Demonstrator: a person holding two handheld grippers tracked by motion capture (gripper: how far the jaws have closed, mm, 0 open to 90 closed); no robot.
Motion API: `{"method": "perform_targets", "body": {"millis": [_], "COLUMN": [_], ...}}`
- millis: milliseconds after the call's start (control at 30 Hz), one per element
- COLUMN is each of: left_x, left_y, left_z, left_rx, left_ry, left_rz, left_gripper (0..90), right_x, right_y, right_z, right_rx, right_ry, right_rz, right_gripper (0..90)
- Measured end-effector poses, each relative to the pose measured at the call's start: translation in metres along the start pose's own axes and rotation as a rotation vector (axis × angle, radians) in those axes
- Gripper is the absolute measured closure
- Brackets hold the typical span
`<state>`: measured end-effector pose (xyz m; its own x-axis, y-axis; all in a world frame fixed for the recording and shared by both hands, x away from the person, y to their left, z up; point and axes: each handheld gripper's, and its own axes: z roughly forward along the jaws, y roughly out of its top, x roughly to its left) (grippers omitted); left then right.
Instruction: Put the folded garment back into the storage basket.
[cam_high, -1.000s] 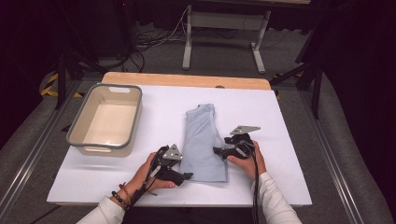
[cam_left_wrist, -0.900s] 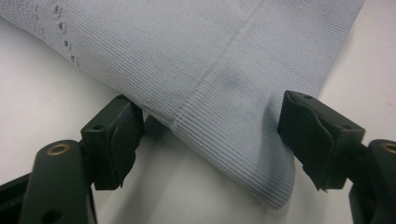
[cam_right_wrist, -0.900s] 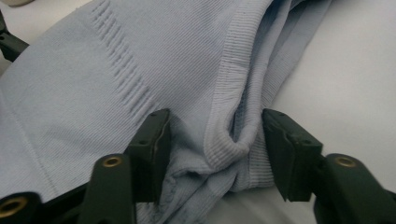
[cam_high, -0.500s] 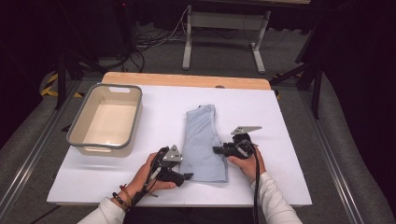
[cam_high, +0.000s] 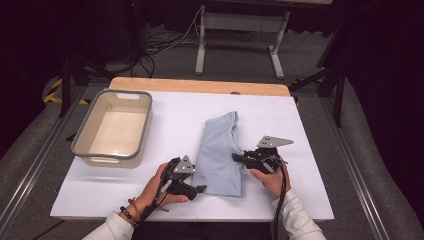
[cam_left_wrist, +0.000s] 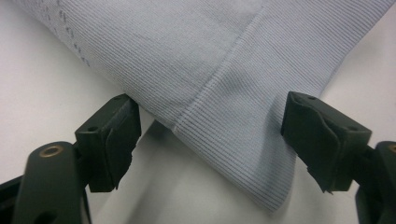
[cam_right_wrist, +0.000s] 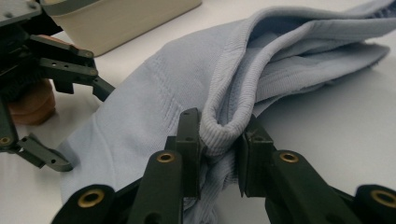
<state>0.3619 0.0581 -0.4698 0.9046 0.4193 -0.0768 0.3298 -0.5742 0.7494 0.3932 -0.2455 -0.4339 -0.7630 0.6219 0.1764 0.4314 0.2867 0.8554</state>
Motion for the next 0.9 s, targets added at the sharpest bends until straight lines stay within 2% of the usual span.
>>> {"method": "perform_targets", "body": {"millis": [100, 133, 233, 367, 433, 533, 633, 733, 800, 867, 900], "left_x": [0.002, 0.002, 0.001, 0.000, 0.000, -0.001, -0.002, -0.002, -0.002, -0.003, -0.003], "left_y": [0.001, 0.001, 0.002, 0.001, 0.001, 0.002, 0.002, 0.002, 0.002, 0.002, 0.002], "left_z": [0.001, 0.002, 0.002, 0.001, 0.001, 0.002, 0.002, 0.002, 0.002, 0.002, 0.002], "left_rx": [0.014, 0.018, 0.019, 0.022, 0.022, 0.015, 0.013, 0.015, 0.014, 0.012, 0.011], "left_ry": [-0.018, -0.030, -0.024, -0.021, -0.021, -0.029, -0.029, -0.029, -0.027, -0.021, -0.022], "left_rz": [-0.007, -0.010, -0.007, -0.006, -0.003, 0.005, 0.005, 0.006, 0.006, 0.005, 0.002], "left_gripper": [23.0, 23.7, 23.8, 24.6, 24.6, 25.3, 25.3, 25.2, 25.1, 24.6, 24.3], "right_x": [0.004, 0.003, 0.001, -0.007, -0.009, -0.014, -0.014, -0.016, -0.017, -0.017, -0.016], "right_y": [0.001, 0.000, -0.001, -0.008, -0.009, -0.012, -0.013, -0.013, -0.013, -0.008, -0.005], "right_z": [-0.003, -0.003, -0.001, 0.006, 0.007, 0.014, 0.018, 0.019, 0.018, 0.016, 0.015], "right_rx": [0.010, 0.015, 0.025, 0.065, 0.074, 0.107, 0.125, 0.117, 0.112, 0.095, 0.085], "right_ry": [-0.010, -0.012, -0.014, -0.058, -0.056, -0.077, -0.096, -0.103, -0.104, -0.128, -0.131], "right_rz": [-0.053, -0.052, -0.039, 0.005, 0.011, 0.043, 0.051, 0.075, 0.077, 0.085, 0.079], "right_gripper": [72.9, 72.6, 70.9, 61.1, 59.8, 55.8, 52.5, 42.3, 39.7, 31.5, 30.8]}}
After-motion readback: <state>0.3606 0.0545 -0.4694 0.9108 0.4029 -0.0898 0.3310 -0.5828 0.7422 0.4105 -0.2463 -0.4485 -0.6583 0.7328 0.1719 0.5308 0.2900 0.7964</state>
